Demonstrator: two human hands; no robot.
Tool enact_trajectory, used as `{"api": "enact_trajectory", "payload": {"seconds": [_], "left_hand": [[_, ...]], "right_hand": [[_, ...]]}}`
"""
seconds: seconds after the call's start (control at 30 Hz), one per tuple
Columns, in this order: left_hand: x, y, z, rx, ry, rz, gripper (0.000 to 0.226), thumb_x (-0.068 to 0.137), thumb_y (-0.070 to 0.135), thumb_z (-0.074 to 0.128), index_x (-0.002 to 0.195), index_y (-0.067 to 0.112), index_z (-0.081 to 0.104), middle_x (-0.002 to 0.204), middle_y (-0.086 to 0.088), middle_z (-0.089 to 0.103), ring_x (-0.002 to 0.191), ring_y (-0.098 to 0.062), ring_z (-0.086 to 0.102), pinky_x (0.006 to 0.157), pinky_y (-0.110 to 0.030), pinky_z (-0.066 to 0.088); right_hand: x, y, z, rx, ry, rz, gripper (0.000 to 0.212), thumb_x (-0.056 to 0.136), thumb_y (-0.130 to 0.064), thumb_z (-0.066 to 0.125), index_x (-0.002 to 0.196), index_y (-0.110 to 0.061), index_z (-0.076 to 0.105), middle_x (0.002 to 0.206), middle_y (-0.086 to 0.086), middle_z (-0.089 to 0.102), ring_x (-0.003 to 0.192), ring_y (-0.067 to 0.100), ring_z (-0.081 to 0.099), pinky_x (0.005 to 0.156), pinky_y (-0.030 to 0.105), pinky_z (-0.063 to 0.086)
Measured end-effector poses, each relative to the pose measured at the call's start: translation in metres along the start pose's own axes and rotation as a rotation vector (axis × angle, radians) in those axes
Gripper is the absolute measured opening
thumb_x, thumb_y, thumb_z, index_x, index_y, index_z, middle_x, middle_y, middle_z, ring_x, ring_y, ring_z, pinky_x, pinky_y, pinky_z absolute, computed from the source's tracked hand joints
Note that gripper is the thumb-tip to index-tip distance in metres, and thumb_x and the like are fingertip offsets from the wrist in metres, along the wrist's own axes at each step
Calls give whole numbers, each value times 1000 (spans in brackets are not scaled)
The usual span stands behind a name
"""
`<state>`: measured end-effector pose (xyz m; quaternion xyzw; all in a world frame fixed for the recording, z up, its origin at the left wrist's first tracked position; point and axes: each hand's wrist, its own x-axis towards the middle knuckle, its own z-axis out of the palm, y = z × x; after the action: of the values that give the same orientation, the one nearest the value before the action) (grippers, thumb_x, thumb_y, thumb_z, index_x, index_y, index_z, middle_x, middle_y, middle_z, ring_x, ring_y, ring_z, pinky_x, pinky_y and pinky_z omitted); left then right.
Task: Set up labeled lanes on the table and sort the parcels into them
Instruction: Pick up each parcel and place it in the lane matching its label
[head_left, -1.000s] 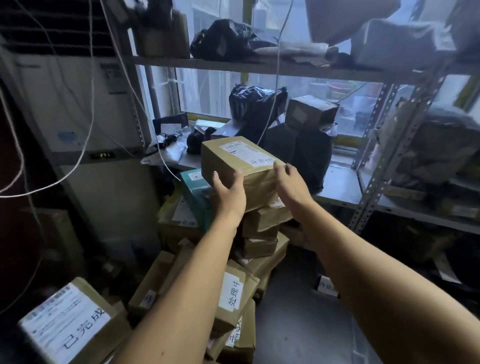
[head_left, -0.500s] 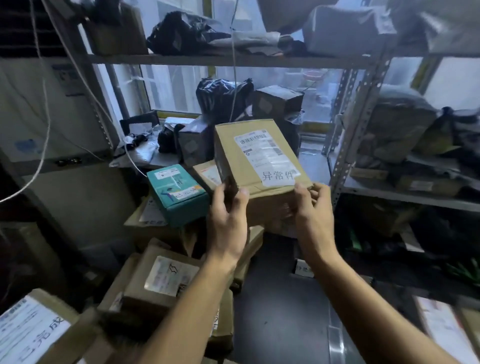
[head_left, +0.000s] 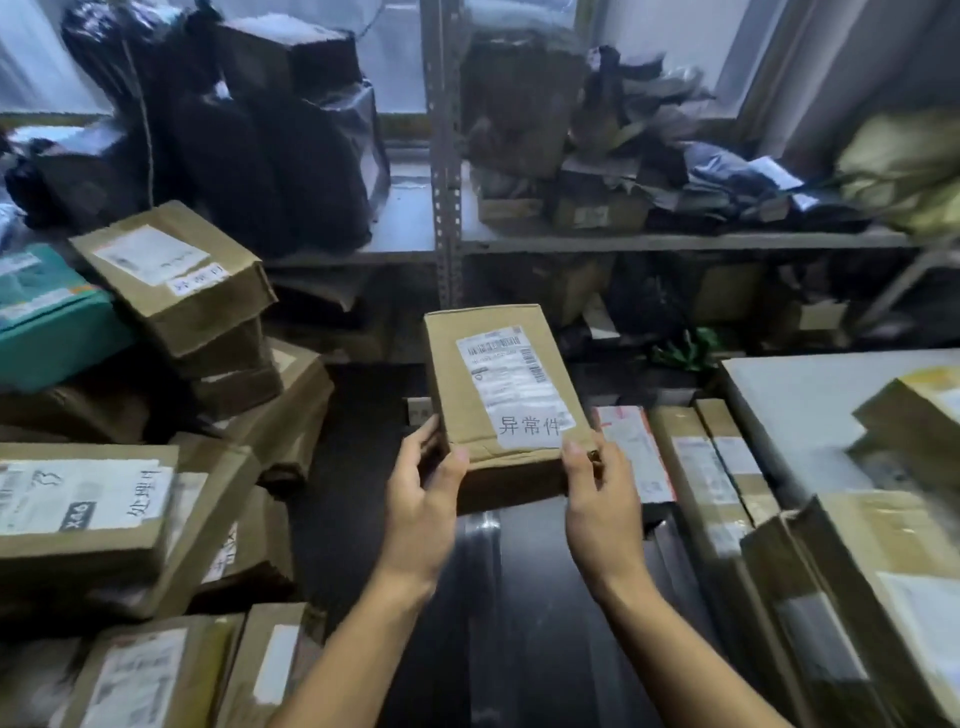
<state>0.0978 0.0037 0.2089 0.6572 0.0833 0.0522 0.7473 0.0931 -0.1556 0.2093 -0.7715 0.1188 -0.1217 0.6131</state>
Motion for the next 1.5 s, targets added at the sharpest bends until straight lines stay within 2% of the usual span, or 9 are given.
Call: {"api": "enact_trajectory", "payload": {"seconds": [0.13, 0.37, 0.53, 0.77, 0.87, 0.97, 1.13, 1.27, 1.5], "left_hand": [[-14, -15, 53, -9, -83, -68, 58, 77, 41, 68, 133, 30, 55, 128, 6, 65, 122, -13, 60, 108, -47, 44], [5, -17, 156, 2, -249, -147, 68, 79, 37, 65, 144, 27, 47, 133, 6, 61, 125, -14, 58, 109, -45, 44], [32, -16, 249, -9, -365, -166, 47, 95, 16, 61, 140, 21, 49, 119, 4, 68, 91, 0, 68, 75, -25, 56], [65, -59, 343, 122, -465, -225, 30, 94, 15, 59, 120, 28, 56, 119, 5, 69, 108, -14, 66, 97, -42, 55], [77, -88, 360, 237, -501, -264, 28, 92, 19, 61, 114, 36, 55, 123, 5, 66, 110, -17, 64, 96, -41, 54], [83, -116, 368, 350, -518, -326, 41, 93, 21, 62, 133, 24, 52, 131, 2, 62, 114, -25, 62, 98, -44, 53], [80, -146, 376, 494, -537, -376, 50, 93, 18, 62, 140, 15, 47, 136, -2, 60, 119, -23, 60, 103, -45, 49], [75, -155, 379, 663, -554, -361, 47, 94, 21, 62, 138, 18, 47, 137, -2, 59, 123, -23, 57, 105, -41, 47], [70, -162, 373, 849, -542, -297, 40, 94, 28, 58, 132, 15, 53, 131, -5, 62, 116, -23, 58, 91, -32, 47]], "right_hand": [[2, 21, -60, -49, 42, 60, 20, 99, -40, 51, 112, -28, 62, 112, -6, 61, 99, -6, 56, 80, 9, 43], [80, -1, -174, -425, -78, 96, 13, 95, -42, 52, 97, -31, 59, 87, -20, 60, 81, 0, 57, 60, 13, 38], [161, -25, -251, -653, -96, 42, 17, 93, -44, 52, 103, -31, 55, 99, -6, 59, 93, 17, 54, 63, 27, 37], [225, 34, -314, -751, -167, 197, 24, 92, -34, 50, 83, -15, 61, 79, 2, 60, 74, 19, 54, 57, 31, 38], [240, 78, -327, -727, -224, 294, 28, 91, -37, 53, 86, -11, 64, 87, 7, 65, 79, 24, 60, 69, 40, 51], [250, 115, -330, -710, -269, 364, 33, 89, -37, 56, 89, -5, 66, 93, 13, 68, 89, 32, 65, 81, 50, 55], [258, 157, -332, -755, -320, 416, 30, 87, -37, 58, 74, -10, 63, 84, 9, 67, 82, 27, 66, 76, 45, 55], [259, 178, -333, -744, -375, 465, 22, 87, -36, 62, 83, -14, 64, 86, 4, 67, 81, 21, 64, 70, 37, 54], [248, 179, -333, -823, -459, 481, 33, 92, -40, 57, 87, -10, 67, 83, 4, 65, 74, 17, 59, 56, 29, 39]]}}
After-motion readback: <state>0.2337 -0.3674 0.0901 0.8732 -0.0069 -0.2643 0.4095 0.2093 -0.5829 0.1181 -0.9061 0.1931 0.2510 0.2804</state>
